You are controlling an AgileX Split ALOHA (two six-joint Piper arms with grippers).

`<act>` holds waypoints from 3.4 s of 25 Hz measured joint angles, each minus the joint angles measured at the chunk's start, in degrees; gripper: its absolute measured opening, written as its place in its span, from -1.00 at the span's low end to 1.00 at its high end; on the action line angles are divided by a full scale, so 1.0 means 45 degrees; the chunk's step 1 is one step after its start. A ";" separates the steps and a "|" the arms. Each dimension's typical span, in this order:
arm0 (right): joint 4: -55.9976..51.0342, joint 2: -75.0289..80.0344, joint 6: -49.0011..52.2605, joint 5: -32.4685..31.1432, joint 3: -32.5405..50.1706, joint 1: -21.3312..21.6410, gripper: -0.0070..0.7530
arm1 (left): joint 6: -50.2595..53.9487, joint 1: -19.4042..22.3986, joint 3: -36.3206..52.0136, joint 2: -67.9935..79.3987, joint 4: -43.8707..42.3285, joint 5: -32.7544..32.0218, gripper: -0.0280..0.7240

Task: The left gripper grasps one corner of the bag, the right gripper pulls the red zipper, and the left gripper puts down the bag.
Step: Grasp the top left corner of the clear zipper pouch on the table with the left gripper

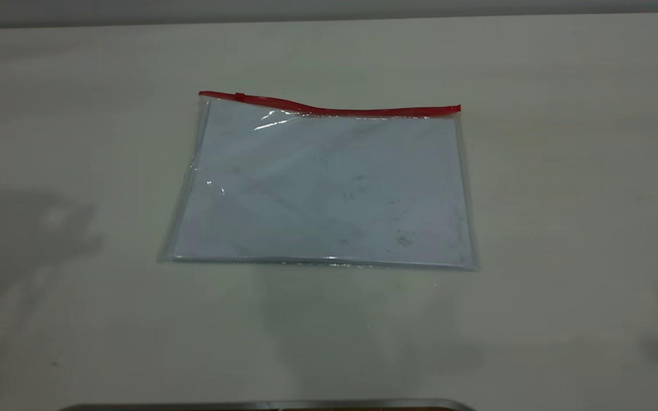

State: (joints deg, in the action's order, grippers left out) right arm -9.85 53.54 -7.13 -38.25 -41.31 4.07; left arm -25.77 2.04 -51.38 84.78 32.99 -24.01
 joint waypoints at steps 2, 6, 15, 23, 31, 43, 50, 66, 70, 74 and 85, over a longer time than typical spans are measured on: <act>-0.0184 0.1106 -0.0442 0.0544 0.0000 0.0000 0.53 | -0.1212 0.0000 -0.0602 0.1217 0.0818 0.0098 0.64; -0.0569 0.3229 -0.1374 0.1782 0.0000 0.0000 0.53 | -0.3140 0.0000 -0.1780 0.3691 0.2245 0.0022 0.64; -0.1883 0.6394 -0.3281 0.3735 -0.0015 0.0000 0.53 | -0.6596 0.0000 -0.4526 0.8216 0.4410 -0.0368 0.64; -0.2267 0.6862 -0.3619 0.3963 -0.0015 0.0000 0.53 | -0.9617 -0.0388 -0.6268 1.0997 0.6971 -0.0826 0.64; -0.2349 0.6862 -0.3674 0.3976 -0.0015 0.0000 0.53 | -1.0338 -0.1049 -0.7353 1.2684 0.7761 -0.0812 0.64; -0.2349 0.6862 -0.3688 0.4177 -0.0015 0.0000 0.53 | -1.0481 -0.1758 -0.8264 1.3574 0.8036 -0.0727 0.46; -0.2349 0.6862 -0.3767 0.4294 -0.0015 0.0000 0.53 | -1.0571 -0.1772 -0.8331 1.3704 0.8185 -0.0532 -0.18; -0.2371 0.6862 -0.3783 0.4294 -0.0015 0.0000 0.53 | -1.0622 -0.1772 -0.8331 1.3702 0.8293 -0.0233 0.45; -0.2386 0.6862 -0.3783 0.4294 -0.0015 0.0000 0.53 | -1.0661 -0.1780 -0.8331 1.3871 0.9049 -0.0233 0.46; -0.2395 0.6862 -0.3783 0.4294 -0.0015 0.0000 0.53 | -1.0948 -0.1780 -0.8331 1.4041 0.9649 -0.0540 0.46; -0.2395 0.6862 -0.3936 0.4301 -0.0015 0.0000 0.53 | -1.4036 -0.1780 -0.8331 1.4185 1.1650 -0.1659 -0.61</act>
State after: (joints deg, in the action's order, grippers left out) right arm -20.62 84.42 -24.84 -18.90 -41.38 4.07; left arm -88.93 -5.97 -88.87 148.61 85.41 -31.47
